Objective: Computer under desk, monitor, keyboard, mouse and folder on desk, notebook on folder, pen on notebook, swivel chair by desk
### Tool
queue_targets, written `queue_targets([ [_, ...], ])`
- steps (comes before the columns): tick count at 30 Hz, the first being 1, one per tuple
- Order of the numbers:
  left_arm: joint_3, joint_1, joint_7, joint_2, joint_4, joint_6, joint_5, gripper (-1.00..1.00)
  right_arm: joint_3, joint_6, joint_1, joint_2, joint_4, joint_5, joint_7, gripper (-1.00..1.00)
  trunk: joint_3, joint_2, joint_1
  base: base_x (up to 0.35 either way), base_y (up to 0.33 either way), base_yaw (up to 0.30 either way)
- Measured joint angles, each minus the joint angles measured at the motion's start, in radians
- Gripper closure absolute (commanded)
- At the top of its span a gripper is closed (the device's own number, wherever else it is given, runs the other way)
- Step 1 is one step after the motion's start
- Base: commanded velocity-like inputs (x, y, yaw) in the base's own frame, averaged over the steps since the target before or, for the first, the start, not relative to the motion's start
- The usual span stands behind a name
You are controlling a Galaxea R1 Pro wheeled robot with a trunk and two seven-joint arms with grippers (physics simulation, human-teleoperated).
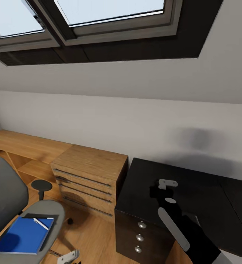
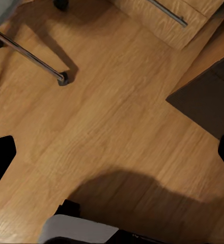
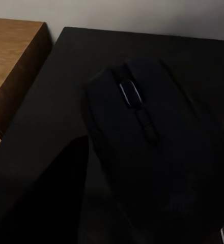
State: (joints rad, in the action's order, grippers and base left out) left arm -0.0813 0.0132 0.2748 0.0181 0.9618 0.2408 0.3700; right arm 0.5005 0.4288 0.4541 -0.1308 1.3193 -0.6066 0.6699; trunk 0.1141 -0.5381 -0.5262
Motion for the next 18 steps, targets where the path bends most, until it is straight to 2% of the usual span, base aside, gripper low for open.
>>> queue_targets([
  [1, -0.008, 0.000, 0.000, 0.000, -0.021, -0.048, 0.000, -1.00, 0.000, -0.001, 0.000, 0.000, 0.000, 0.000, 0.000, 1.00, 0.000, 0.000, 0.000, 0.000, 0.000, -0.118],
  [6, -0.021, 0.000, 0.001, -0.001, -0.059, -0.172, 0.003, -1.00, -0.001, -0.021, 0.000, 0.000, -0.003, 0.000, 0.000, 1.00, 0.000, 0.000, 0.000, 0.000, 0.000, -0.207],
  [18, -0.023, 0.000, 0.004, -0.002, -0.108, -0.208, 0.005, -1.00, -0.003, -0.061, 0.000, -0.001, -0.007, -0.009, 0.001, 1.00, 0.000, 0.000, 0.000, 0.000, 0.000, -0.266],
])
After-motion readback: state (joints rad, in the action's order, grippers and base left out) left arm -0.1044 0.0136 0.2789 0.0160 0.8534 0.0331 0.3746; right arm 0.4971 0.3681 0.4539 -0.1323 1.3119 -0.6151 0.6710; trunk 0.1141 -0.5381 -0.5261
